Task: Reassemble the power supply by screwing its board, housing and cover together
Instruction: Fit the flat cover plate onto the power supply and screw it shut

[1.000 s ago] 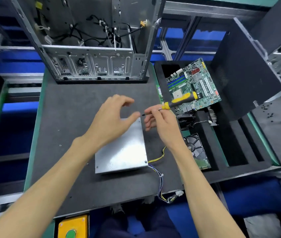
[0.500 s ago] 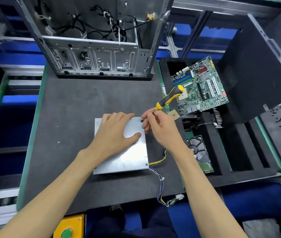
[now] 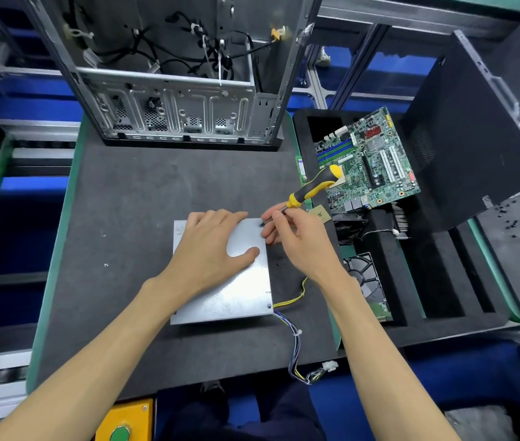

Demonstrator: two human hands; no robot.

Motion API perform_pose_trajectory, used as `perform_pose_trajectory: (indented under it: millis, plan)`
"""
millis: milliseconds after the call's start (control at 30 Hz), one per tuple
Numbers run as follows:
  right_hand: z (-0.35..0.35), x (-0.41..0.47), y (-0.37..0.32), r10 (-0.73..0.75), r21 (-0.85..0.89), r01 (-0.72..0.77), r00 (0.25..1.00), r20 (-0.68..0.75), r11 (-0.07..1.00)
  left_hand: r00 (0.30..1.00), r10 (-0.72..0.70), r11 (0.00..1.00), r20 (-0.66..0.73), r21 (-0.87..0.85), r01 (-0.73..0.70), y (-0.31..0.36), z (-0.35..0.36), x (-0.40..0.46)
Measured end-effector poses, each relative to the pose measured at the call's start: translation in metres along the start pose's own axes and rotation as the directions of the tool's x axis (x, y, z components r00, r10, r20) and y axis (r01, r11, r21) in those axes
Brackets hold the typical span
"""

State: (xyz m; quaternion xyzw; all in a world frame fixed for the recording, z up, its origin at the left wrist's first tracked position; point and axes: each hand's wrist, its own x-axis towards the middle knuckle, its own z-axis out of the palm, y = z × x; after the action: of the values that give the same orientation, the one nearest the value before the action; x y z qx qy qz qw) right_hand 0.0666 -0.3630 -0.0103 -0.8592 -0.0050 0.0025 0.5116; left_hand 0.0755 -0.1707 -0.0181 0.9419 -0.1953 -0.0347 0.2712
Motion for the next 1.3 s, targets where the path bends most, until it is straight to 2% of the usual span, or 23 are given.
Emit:
perform_pose_trajectory:
  millis: [200,333,600,667,733,800,867,967,1033,1167,1233,1300]
  plan:
    - [-0.001,0.006,-0.006,-0.063,-0.137,0.063,0.998,0.006,0.989,1.000,0.008,1.000,0.005,-0.006,-0.008,-0.001,0.000,0.000]
    - [-0.002,0.007,-0.009,-0.099,-0.175,0.095,0.995,-0.013,0.980,1.000,0.010,1.000,0.001,-0.006,-0.010,-0.002,0.001,0.000]
    - [-0.002,0.016,-0.014,-0.118,-0.267,0.126,0.992,0.047,0.956,0.998,0.041,0.998,0.041,-0.041,-0.039,-0.005,0.000,0.001]
    - [-0.001,0.017,-0.015,-0.111,-0.263,0.121,0.992,0.053,0.957,0.999,0.012,0.980,0.042,-0.200,-0.004,-0.002,-0.011,0.005]
    - [0.000,0.017,-0.014,-0.110,-0.256,0.118,0.993,0.044,0.959,0.997,-0.054,0.904,-0.062,-0.428,0.022,0.005,-0.032,0.011]
    - [0.001,0.015,-0.013,-0.118,-0.263,0.123,0.992,0.034,0.957,0.978,-0.099,0.863,-0.182,-0.505,-0.007,0.020,-0.060,0.017]
    - [0.002,0.013,-0.013,-0.105,-0.255,0.108,0.994,0.023,0.961,0.980,-0.044,0.912,-0.195,-0.408,-0.041,0.038,-0.086,0.023]
    - [0.002,0.009,-0.013,-0.089,-0.241,0.090,0.996,0.013,0.966,0.986,0.120,0.992,-0.113,-0.029,-0.124,0.061,-0.108,0.033]
    - [0.006,0.004,-0.014,-0.081,-0.230,0.075,0.997,-0.018,0.970,0.991,0.125,0.986,-0.055,0.118,-0.118,0.072,-0.113,0.041]
    - [0.026,-0.004,-0.019,-0.022,-0.238,0.009,0.998,-0.052,0.971,0.992,0.060,0.912,-0.112,0.409,-0.009,0.088,-0.115,0.048]
    - [0.038,-0.006,-0.022,0.006,-0.244,-0.027,0.996,-0.089,0.969,0.992,0.055,0.885,-0.111,0.465,0.003,0.094,-0.112,0.048]
    - [0.047,-0.008,-0.024,0.036,-0.228,-0.070,0.988,-0.150,0.971,0.992,0.102,0.882,-0.078,0.467,-0.054,0.094,-0.110,0.049]
